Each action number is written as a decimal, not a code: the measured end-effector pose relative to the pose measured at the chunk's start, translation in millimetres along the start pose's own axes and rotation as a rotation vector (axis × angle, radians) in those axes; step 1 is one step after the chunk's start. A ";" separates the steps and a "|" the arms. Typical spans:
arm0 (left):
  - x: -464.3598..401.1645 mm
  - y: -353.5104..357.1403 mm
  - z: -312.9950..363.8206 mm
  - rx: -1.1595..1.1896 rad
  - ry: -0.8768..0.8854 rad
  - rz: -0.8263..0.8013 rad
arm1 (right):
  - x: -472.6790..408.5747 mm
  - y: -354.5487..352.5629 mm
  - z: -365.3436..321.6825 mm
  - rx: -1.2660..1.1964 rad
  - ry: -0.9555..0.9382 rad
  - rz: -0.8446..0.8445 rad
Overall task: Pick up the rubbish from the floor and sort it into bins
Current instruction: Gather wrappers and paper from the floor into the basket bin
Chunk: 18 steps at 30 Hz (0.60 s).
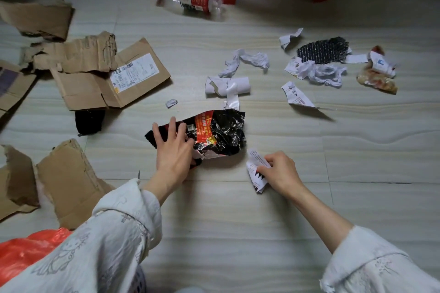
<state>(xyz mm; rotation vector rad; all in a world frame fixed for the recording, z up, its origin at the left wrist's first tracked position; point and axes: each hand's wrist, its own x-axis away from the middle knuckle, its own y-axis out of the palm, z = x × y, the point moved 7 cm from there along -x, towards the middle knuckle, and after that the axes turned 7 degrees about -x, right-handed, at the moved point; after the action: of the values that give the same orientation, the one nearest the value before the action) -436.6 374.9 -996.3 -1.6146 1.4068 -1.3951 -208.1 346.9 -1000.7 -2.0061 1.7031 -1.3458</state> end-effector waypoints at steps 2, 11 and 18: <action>-4.3 6.2 0.2 0.027 0.068 -0.052 | -8.7 -5.5 -9.4 -0.038 -0.020 0.031; -12.9 3.3 -7.4 0.203 0.061 -0.085 | -73.5 -35.1 -61.3 -0.087 -0.100 0.219; -9.3 30.7 -52.5 0.509 -0.120 -0.162 | -121.2 -4.2 -133.1 0.378 -0.474 0.031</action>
<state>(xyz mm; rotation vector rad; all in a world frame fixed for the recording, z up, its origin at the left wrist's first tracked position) -495.1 385.7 -1011.9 -1.4613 0.7786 -1.5618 -292.4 504.9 -983.2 -1.8719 1.1670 -0.9827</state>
